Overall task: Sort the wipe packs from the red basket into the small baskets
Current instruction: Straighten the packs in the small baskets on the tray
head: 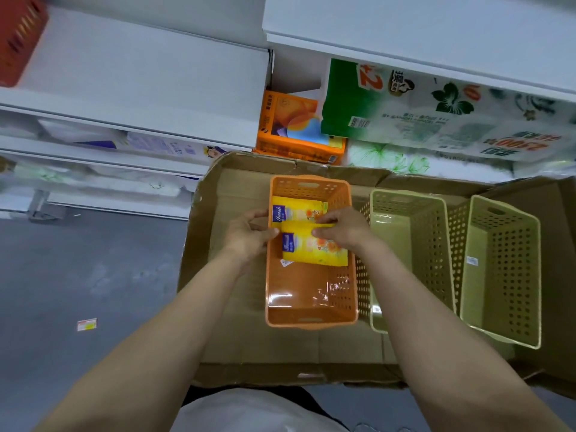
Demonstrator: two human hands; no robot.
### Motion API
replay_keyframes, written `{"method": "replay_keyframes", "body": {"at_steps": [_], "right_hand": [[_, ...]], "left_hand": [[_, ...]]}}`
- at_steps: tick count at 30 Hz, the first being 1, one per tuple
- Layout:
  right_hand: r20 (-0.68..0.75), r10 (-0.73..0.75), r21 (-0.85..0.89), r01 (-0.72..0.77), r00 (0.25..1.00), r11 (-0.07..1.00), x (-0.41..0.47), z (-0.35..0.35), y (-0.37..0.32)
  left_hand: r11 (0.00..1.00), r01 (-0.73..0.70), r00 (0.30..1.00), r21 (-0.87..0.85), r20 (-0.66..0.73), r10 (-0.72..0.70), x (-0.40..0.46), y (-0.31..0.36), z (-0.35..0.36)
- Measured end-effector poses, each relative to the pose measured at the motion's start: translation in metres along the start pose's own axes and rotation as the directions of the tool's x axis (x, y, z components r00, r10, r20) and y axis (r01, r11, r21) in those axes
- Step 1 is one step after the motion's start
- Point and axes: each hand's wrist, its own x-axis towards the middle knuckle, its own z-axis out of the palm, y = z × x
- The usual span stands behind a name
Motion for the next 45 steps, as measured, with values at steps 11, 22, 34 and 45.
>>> {"method": "replay_keyframes", "body": {"at_steps": [11,22,34,45], "right_hand": [[-0.116,-0.315,-0.601,0.186,0.942,0.778,0.002,0.076,-0.006],[0.009,-0.206,-0.581,0.173,0.978,0.796,-0.001,0.096,0.004],[0.012,-0.148,-0.405,0.14,0.989,0.904,0.004,0.088,-0.002],[0.02,-0.106,-0.388,0.105,0.994,0.916,0.003,0.066,-0.016]], "left_hand": [[1.0,-0.014,1.0,-0.01,0.026,0.014,0.005,-0.006,-0.02],[0.995,-0.003,0.999,-0.095,0.051,0.008,0.002,-0.014,-0.019],[0.993,0.024,0.999,-0.118,0.033,-0.02,0.001,-0.014,-0.017],[1.0,0.023,1.0,-0.021,0.003,-0.023,-0.007,-0.006,-0.014]]}}
